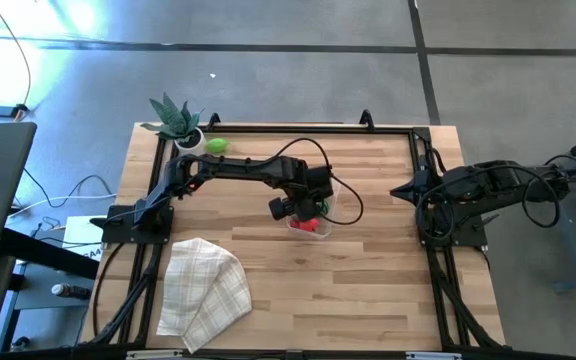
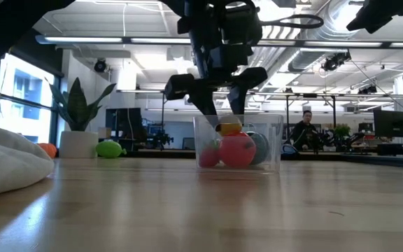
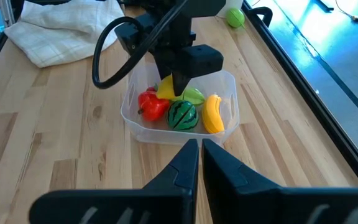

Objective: Pick and placing Produce into tupperware
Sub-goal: Put the lemon into the transparent bin

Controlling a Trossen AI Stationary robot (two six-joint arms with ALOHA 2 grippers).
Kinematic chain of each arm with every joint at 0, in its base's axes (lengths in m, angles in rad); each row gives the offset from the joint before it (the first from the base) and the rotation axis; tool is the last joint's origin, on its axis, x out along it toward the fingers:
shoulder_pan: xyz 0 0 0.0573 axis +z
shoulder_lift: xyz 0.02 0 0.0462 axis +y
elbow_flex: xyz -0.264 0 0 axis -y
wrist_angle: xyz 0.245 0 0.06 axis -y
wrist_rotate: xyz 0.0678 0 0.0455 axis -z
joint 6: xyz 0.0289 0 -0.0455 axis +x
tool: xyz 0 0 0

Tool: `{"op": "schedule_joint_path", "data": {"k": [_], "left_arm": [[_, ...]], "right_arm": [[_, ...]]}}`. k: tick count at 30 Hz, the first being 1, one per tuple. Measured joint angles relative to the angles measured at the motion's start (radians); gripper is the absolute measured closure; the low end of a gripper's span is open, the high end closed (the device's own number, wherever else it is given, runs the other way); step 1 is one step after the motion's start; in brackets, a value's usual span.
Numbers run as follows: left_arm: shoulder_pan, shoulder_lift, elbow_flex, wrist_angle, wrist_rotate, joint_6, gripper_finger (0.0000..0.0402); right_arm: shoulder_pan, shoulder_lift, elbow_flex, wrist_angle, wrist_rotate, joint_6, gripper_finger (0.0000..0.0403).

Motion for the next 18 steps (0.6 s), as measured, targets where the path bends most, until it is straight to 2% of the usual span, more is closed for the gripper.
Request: {"op": "schedule_joint_path", "data": {"k": [13, 18], "left_arm": [[0.0, 0.0, 0.0, 0.0, -0.016, -0.01, 0.0196], [0.0, 0.0, 0.0, 0.007, -0.019, -0.018, 0.0176]], "right_arm": [[0.0, 0.0, 0.0, 0.0, 0.0, 0.0, 0.0392], [0.0, 0.0, 0.0, 0.0, 0.0, 0.0, 0.0392]]}}
